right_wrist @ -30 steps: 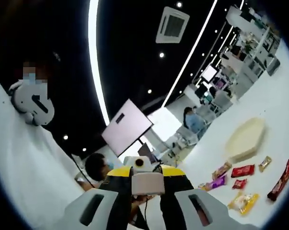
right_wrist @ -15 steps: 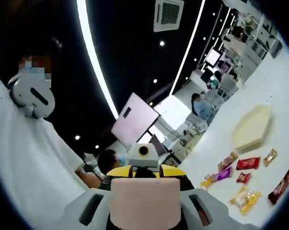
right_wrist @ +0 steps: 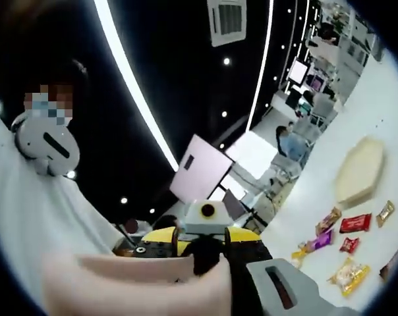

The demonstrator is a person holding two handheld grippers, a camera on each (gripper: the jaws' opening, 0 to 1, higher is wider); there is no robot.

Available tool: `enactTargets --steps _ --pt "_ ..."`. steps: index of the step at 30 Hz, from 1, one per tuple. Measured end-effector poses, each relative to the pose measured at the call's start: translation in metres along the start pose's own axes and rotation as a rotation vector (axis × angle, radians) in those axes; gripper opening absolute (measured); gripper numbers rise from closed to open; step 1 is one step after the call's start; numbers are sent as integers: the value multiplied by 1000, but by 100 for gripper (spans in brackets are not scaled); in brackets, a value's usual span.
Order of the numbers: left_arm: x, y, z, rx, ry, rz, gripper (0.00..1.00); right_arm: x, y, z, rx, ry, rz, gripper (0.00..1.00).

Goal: Place the target food into the container with the food tongs after gripping and lifting it, then release it inside without dropping or visibly crushing the food.

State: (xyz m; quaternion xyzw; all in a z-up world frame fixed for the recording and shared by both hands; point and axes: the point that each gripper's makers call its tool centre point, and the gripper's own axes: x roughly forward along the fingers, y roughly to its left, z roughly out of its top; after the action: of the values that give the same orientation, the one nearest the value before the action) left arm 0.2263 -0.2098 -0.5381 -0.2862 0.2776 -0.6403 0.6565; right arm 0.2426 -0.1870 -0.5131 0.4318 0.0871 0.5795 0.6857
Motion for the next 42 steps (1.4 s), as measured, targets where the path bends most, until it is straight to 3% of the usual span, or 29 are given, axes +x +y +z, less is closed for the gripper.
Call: enactTargets --steps 4,8,12,19,22,28,31,32,34,39,42 --pt "3 -5 2 48 -11 18 28 -1 3 5 -1 -2 19 30" --pt "2 -5 1 11 -35 6 28 -1 6 6 -24 18 37 29" --pt "-3 -4 7 -11 -74 20 28 -4 5 14 -54 -10 39 29" --pt "-8 -5 -1 49 -35 40 27 -7 6 22 -42 -48 64 29" --pt "-6 -5 -4 23 -15 34 29 -7 9 26 -24 -66 85 29" --pt "1 -14 4 29 -41 8 34 -2 8 27 -18 -68 98 29" --pt "2 -9 2 18 -35 25 26 -1 8 24 -34 -51 91 28" --pt "2 -3 3 23 -35 41 24 -1 4 25 -75 -55 74 28" --pt "1 -5 5 -8 -38 16 22 -1 6 26 -43 -59 81 27" --pt "0 -6 9 16 -45 20 21 0 7 29 -47 -68 78 26" --pt "-7 -1 16 27 -87 38 21 -4 -4 21 -105 -10 22 25"
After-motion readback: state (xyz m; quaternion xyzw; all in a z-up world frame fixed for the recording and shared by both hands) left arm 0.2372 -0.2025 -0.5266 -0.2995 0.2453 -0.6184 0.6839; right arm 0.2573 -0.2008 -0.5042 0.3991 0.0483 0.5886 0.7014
